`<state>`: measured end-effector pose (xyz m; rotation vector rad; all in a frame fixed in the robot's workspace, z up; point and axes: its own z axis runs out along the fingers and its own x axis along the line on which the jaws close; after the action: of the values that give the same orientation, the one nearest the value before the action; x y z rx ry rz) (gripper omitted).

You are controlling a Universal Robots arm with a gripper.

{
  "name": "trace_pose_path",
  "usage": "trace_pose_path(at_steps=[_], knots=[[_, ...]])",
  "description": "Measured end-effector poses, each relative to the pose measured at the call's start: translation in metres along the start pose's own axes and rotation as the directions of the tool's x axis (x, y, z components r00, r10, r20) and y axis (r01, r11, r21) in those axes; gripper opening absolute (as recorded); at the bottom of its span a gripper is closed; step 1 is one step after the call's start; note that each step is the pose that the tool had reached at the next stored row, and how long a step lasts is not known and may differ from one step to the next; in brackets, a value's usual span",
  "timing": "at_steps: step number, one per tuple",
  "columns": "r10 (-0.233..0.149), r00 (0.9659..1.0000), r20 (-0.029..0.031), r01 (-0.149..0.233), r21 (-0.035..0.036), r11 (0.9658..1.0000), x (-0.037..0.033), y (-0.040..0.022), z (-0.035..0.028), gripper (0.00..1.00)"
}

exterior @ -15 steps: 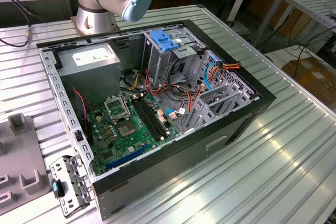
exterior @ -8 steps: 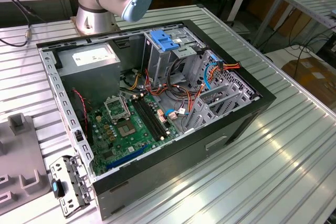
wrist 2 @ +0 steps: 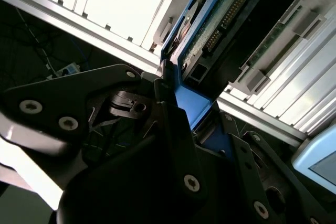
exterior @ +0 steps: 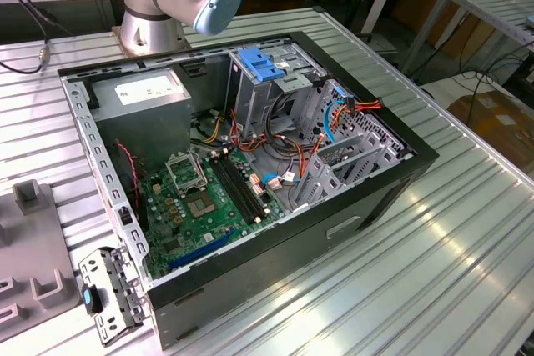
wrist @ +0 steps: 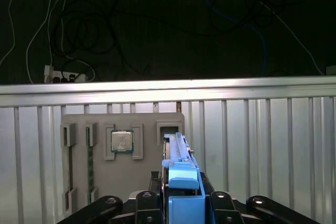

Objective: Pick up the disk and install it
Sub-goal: 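Pick up the disk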

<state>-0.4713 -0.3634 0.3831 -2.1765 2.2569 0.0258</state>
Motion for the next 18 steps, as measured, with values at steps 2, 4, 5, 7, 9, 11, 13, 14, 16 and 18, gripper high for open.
trace_pose_path(at_steps=[2,4,5,7,9,11,13,14,16,18], knots=[[0.000,1.0000,0.0000,0.000,0.0000,1.0000,0.0000,0.0000,-0.0013,0.37],[0.000,1.0000,0.0000,0.000,0.0000,1.0000,0.0000,0.0000,-0.0023,0.37],[0.000,1.0000,-0.0001,0.000,-0.0001,1.0000,0.0000,0.0000,-0.0029,0.37],[0.000,1.0000,0.0000,0.000,-0.0001,1.0000,-0.0001,0.0000,-0.0040,0.37],[0.000,1.0000,0.0000,0.000,0.0000,1.0000,-0.0001,0.0000,-0.0050,0.37],[0.000,1.0000,0.0000,0.000,0.0000,1.0000,-0.0001,0.0001,-0.0060,0.37],[0.000,1.0000,-0.0001,0.000,-0.0001,1.0000,-0.0001,0.0000,-0.0070,0.37],[0.000,1.0000,0.0000,0.000,0.0000,1.0000,-0.0001,0.0001,-0.0074,0.37],[0.000,1.0000,0.0000,0.000,0.0000,1.0000,-0.0001,0.0001,-0.0090,0.37],[0.000,1.0000,0.0000,0.000,-0.0001,1.0000,-0.0002,0.0001,-0.0100,0.37]])
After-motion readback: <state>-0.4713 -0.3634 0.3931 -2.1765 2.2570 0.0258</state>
